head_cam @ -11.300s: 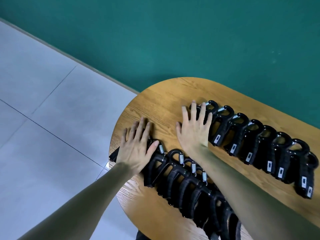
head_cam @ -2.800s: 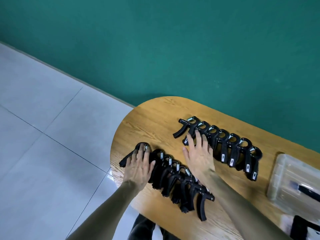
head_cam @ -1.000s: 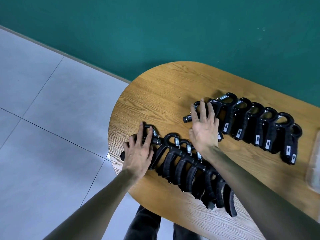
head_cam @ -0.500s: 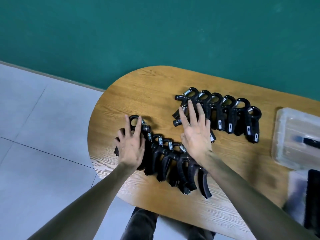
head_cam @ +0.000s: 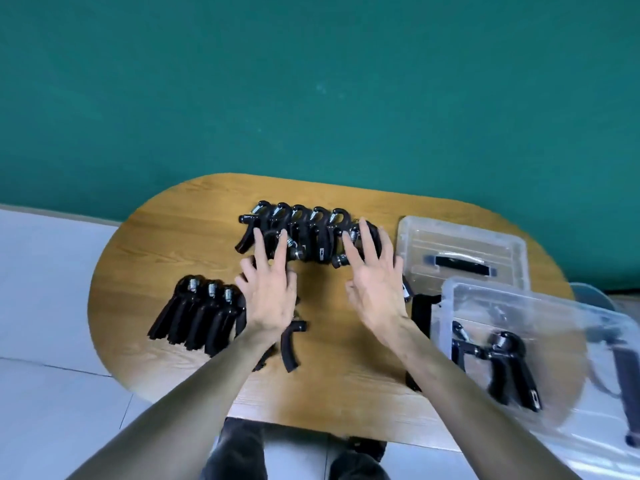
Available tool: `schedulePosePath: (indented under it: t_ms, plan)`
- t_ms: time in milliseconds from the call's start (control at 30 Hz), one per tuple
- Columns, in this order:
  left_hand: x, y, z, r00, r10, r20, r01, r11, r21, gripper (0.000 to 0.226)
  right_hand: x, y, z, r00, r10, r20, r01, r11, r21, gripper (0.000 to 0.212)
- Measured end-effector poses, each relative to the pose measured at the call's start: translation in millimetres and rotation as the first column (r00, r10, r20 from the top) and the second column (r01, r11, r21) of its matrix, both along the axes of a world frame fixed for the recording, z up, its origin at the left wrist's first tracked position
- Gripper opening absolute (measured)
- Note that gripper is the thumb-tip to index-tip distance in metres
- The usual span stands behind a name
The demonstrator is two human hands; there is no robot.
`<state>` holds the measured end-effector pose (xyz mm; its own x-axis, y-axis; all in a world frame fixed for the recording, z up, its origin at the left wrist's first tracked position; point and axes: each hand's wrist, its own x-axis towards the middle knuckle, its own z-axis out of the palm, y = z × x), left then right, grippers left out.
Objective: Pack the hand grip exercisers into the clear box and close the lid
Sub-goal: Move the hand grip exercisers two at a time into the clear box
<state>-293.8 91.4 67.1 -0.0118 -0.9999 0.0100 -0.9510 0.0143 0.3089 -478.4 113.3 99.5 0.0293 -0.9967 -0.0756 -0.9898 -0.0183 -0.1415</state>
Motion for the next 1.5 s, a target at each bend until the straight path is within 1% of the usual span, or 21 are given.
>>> schedulePosePath:
  t_ms: [133, 333, 500, 667, 767, 900, 1000, 1167, 1267, 1333, 1500]
  plan:
    - [-69, 28, 25, 0.997, -0.058, -0.048, 0.059, 0.998, 0.006, 0.065, -52, 31, 24, 0.996, -0.084, 0.038, 0.085, 0.996, -0.035, 0.092]
    - [-157, 67, 54, 0.984, -0.170, -0.049, 0.172, 0.984, 0.040, 0.068, -122, 76, 50, 0.978, -0.194, 0.082, 0.198, 0.979, -0.047, 0.099]
    - [-211, 88, 66, 0.959, -0.278, -0.046, 0.280, 0.959, 0.038, 0.074, -172, 111, 53, 0.960, -0.268, 0.086, 0.271, 0.962, -0.023, 0.098]
    - [-254, 108, 65, 0.938, -0.343, -0.058, 0.345, 0.938, 0.028, 0.072, -209, 138, 51, 0.930, -0.357, 0.092, 0.361, 0.932, -0.024, 0.100]
    - [-270, 120, 61, 0.929, -0.369, -0.044, 0.370, 0.929, 0.022, 0.069, -227, 153, 48, 0.923, -0.374, 0.086, 0.377, 0.926, -0.024, 0.102]
    - [-289, 134, 53, 0.914, -0.406, 0.002, 0.406, 0.914, 0.030, 0.068, -246, 170, 39, 0.914, -0.401, 0.069, 0.401, 0.916, 0.011, 0.099]
    - [-302, 144, 47, 0.905, -0.425, 0.023, 0.423, 0.904, 0.064, 0.068, -258, 180, 26, 0.898, -0.437, 0.050, 0.436, 0.900, 0.034, 0.098]
    - [-313, 156, 29, 0.904, -0.425, 0.049, 0.414, 0.897, 0.154, 0.067, -266, 193, 0, 0.886, -0.452, 0.100, 0.445, 0.891, 0.086, 0.095]
    - [-316, 160, 16, 0.893, -0.441, 0.088, 0.416, 0.885, 0.210, 0.072, -269, 196, -14, 0.877, -0.465, 0.120, 0.446, 0.882, 0.155, 0.093]
    - [-317, 162, 4, 0.891, -0.442, 0.101, 0.409, 0.880, 0.241, 0.075, -271, 194, -25, 0.872, -0.474, 0.124, 0.439, 0.869, 0.230, 0.091]
    - [-320, 162, -21, 0.905, -0.409, 0.119, 0.354, 0.878, 0.323, 0.074, -277, 190, -52, 0.874, -0.467, 0.136, 0.405, 0.853, 0.328, 0.092]
